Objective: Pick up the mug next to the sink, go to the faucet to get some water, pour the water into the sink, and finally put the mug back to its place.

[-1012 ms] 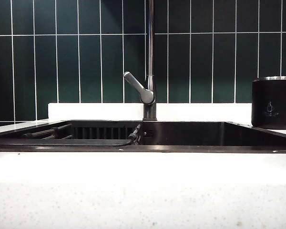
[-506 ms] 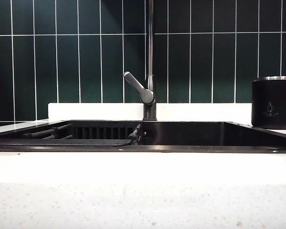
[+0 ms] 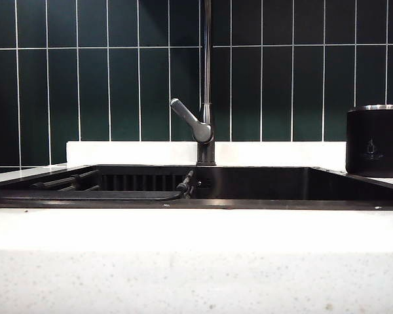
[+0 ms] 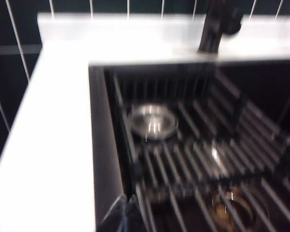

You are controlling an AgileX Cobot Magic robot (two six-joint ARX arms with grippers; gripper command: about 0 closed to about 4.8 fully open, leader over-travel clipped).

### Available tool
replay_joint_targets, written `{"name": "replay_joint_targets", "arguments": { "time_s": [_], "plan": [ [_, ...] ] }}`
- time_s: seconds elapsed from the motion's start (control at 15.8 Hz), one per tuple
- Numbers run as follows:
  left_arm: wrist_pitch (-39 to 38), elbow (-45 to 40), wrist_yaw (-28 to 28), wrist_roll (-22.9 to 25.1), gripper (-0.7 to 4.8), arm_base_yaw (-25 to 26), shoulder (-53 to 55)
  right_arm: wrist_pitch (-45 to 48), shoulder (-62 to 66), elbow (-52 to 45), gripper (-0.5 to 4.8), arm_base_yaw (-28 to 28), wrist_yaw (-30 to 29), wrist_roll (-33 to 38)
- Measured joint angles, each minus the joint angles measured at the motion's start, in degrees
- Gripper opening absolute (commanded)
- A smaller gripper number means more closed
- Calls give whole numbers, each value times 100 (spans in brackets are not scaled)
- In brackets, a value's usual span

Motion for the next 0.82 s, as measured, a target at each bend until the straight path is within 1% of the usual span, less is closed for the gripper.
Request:
{"name": "replay_joint_targets", "arguments": {
  "time_s": [0.13,0.32,0.57,0.82],
  "plan": [
    [127,2,0,-2,-5,2,-2,4,0,0,-1,0,-9,-2],
    [111,2,4,-20,-5,2,-2,-9,0,0,-1,0,-20,0],
    [-181,0,15,-20,-5,2,-2,-109,0,0,-1,0,-20,0],
    [-243,0,15,-20,-5,2,-2,-208,0,0,-1,0,-20,0]
  ]
}}
